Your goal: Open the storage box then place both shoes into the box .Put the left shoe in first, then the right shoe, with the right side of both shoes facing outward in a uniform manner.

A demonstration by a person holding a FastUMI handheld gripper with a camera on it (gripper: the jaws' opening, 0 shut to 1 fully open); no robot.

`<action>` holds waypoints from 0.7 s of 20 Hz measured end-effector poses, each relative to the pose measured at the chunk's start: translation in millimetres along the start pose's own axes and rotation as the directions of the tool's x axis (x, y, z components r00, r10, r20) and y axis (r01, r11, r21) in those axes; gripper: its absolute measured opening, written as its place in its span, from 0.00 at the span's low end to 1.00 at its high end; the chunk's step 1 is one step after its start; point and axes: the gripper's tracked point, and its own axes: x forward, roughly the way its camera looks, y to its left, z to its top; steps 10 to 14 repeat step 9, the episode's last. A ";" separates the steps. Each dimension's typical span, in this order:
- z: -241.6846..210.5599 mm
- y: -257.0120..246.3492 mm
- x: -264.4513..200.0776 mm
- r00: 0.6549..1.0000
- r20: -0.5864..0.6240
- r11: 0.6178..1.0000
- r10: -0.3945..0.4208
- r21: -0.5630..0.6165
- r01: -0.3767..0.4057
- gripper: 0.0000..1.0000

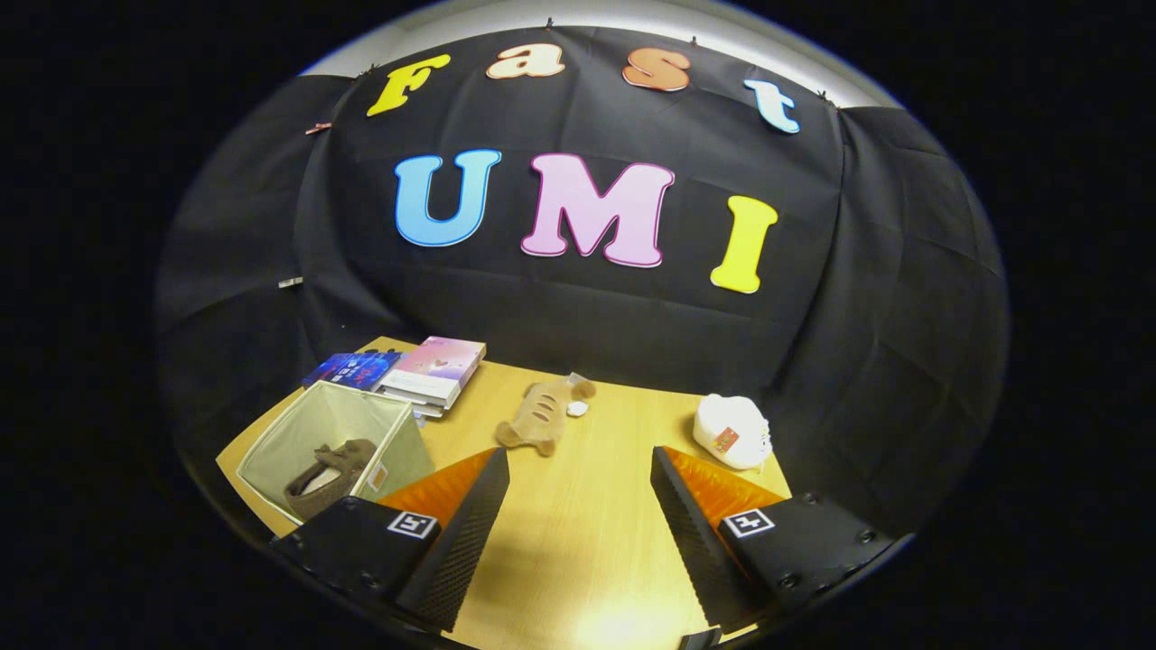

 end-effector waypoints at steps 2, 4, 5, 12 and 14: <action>1.4 -7.0 -10.0 1.000 0.023 1.000 -0.019 -0.002 0.019 0.98; 0.1 -8.4 -15.2 0.999 0.026 1.000 -0.026 0.010 0.025 0.98; -1.0 -10.2 -14.7 0.999 0.025 0.999 -0.030 0.018 0.029 0.98; -4.1 -12.3 -12.8 0.999 0.016 0.998 -0.038 0.048 0.038 0.98; -4.1 -12.3 -12.8 0.999 0.016 0.998 -0.038 0.048 0.038 0.98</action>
